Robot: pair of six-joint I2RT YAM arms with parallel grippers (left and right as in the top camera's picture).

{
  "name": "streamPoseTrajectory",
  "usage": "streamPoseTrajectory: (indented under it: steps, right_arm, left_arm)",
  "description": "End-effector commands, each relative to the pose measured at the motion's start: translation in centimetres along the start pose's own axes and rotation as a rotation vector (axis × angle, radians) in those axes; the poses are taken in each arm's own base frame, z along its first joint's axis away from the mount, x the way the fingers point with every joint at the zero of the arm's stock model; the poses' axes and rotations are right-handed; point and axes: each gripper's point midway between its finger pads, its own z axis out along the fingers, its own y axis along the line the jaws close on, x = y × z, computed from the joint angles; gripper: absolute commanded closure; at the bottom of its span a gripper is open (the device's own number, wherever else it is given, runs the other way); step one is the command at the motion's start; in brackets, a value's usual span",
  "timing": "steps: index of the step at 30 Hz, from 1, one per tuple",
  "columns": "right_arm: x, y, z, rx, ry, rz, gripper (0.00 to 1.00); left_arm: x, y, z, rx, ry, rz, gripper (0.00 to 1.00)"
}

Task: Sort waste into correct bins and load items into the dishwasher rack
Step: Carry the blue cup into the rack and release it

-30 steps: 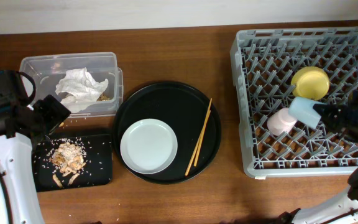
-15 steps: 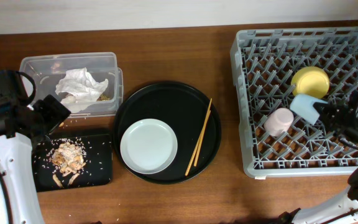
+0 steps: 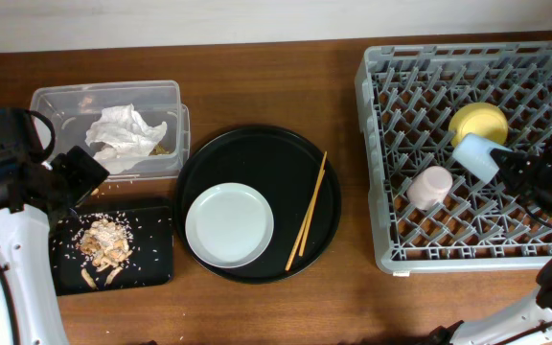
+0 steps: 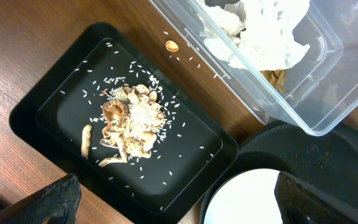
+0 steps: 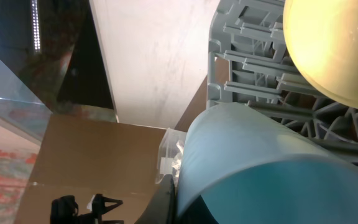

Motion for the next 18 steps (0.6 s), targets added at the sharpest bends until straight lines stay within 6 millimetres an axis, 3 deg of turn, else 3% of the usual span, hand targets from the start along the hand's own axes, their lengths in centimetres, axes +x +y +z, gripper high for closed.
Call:
streamPoseTrajectory:
  steps: [1, 10, 15, 18]
  right_arm:
    - [-0.6, 1.3, -0.2, -0.047, -0.022, -0.034, 0.96]
    - [0.5, -0.8, 1.8, -0.012, 0.049, -0.005, 0.96]
    - [1.0, -3.8, 0.8, 0.142, 0.074, 0.056, 0.96]
    - [0.8, -4.1, -0.3, 0.157, 0.047, 0.095, 0.96]
  left_arm:
    - [-0.3, 0.1, -0.6, 0.005, -0.02, 0.0, 0.01]
    - [-0.3, 0.1, -0.6, 0.005, -0.02, 0.0, 0.01]
    - [-0.3, 0.1, -0.6, 0.005, -0.021, 0.0, 0.01]
    - [-0.3, 0.1, -0.6, 0.005, -0.02, 0.0, 0.01]
